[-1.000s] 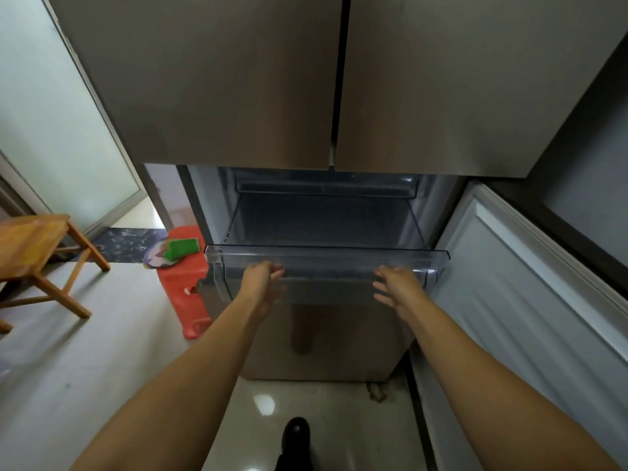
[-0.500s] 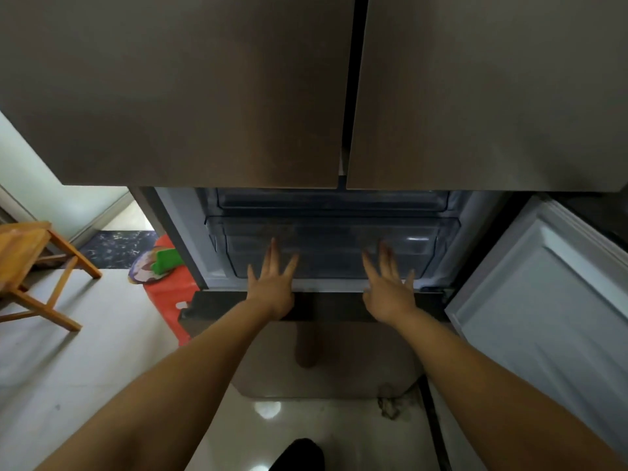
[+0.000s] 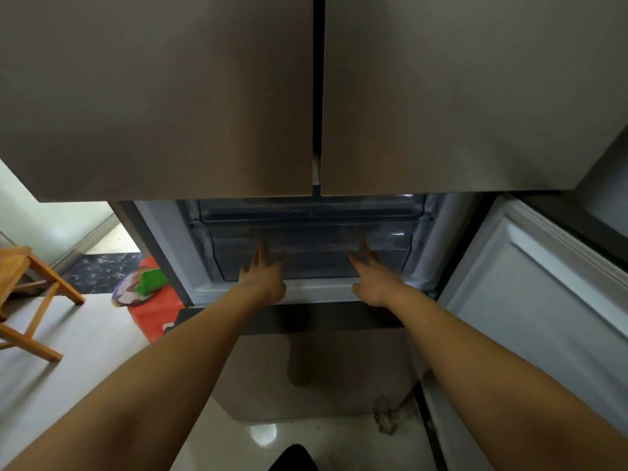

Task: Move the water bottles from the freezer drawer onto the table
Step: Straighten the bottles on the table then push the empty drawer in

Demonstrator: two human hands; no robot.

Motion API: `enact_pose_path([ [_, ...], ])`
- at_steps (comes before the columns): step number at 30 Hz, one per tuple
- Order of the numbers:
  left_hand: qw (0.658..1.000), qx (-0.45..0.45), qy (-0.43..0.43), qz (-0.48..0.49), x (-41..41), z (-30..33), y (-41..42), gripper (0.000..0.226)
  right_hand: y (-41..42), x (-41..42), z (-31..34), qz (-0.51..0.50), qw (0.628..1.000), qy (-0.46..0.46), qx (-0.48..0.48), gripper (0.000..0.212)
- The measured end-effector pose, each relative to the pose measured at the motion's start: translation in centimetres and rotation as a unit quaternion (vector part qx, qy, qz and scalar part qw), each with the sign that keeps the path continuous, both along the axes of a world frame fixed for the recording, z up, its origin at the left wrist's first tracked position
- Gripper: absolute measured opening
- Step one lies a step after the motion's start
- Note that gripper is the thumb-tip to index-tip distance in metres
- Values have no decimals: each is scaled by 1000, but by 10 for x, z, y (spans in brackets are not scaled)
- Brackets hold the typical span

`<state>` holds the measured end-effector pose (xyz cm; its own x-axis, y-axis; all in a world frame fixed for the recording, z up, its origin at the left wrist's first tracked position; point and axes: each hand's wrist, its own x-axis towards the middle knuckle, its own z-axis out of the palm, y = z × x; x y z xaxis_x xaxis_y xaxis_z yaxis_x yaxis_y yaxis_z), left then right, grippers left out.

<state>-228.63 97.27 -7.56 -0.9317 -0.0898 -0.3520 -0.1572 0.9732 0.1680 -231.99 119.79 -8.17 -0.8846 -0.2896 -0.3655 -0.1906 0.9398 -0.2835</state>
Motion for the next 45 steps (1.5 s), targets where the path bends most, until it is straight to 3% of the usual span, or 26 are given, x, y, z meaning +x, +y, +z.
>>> enact_pose_path([
  [4,997,62,-1,-49,9,31,43,60,30,32,34,-21,1000,21,-7,72],
  [9,965,136,140,-175,30,89,163,45,97,111,119,-112,985,120,-45,50],
  [12,904,237,274,-226,54,128,231,49,137,170,173,-183,943,266,-76,34],
  [14,846,291,345,-284,85,153,282,52,174,220,204,-235,906,347,-56,30],
  [16,813,286,360,-357,114,167,320,59,210,257,217,-277,894,353,-9,33],
  [19,834,184,283,-435,159,168,365,67,266,315,208,-348,909,216,70,44],
  [22,856,129,255,-431,181,161,382,59,284,351,193,-359,923,135,41,45],
  [28,875,101,200,-429,202,176,368,55,270,368,192,-340,930,138,16,45],
  [34,880,139,225,-394,228,171,329,43,232,375,189,-318,941,103,-46,47],
  [39,890,133,197,-389,266,176,275,50,184,386,193,-309,945,61,-88,52],
  [45,895,158,177,-379,315,183,193,49,104,391,188,-263,951,106,-125,51],
])
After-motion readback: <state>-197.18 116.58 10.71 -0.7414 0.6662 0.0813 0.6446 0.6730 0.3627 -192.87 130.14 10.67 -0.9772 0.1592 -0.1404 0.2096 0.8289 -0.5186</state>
